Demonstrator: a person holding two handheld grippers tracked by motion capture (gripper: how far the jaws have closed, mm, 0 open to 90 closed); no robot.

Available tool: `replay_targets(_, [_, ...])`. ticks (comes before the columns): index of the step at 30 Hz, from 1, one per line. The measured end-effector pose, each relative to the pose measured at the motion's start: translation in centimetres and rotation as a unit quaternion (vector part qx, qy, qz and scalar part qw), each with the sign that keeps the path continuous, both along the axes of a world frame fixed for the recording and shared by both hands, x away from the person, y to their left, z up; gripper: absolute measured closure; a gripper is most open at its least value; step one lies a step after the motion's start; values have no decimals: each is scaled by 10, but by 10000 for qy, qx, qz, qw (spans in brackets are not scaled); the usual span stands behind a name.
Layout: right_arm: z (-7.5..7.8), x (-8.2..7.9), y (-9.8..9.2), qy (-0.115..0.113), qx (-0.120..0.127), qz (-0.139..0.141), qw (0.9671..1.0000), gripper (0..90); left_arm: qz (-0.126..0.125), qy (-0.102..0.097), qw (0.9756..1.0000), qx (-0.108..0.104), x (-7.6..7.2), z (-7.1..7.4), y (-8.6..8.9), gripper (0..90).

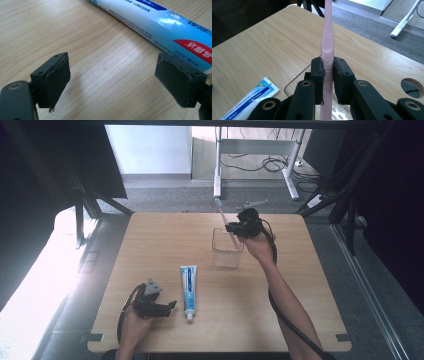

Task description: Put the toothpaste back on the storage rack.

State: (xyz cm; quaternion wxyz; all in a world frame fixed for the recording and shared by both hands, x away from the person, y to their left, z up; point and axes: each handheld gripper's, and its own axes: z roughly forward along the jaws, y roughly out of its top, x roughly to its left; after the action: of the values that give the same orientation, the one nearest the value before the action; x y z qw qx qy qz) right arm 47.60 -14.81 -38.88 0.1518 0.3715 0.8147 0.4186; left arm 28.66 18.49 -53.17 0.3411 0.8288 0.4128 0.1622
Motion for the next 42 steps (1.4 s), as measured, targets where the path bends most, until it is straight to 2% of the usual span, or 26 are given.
replay_targets(17, [-26, 8, -3, 124, -233, -54, 9996, 794, -11, 24, 10000, 15, 0, 0, 0, 132])
replay_targets(32, [-44, 9, 7, 285, -567, -41, 9980, 793, -24, 50, 10000, 9, 0, 0, -1, 132])
replay_targets(42, [-53, 9, 12, 313, -763, 19, 9966, 794, -31, 60, 10000, 14, 0, -1, -1, 132])
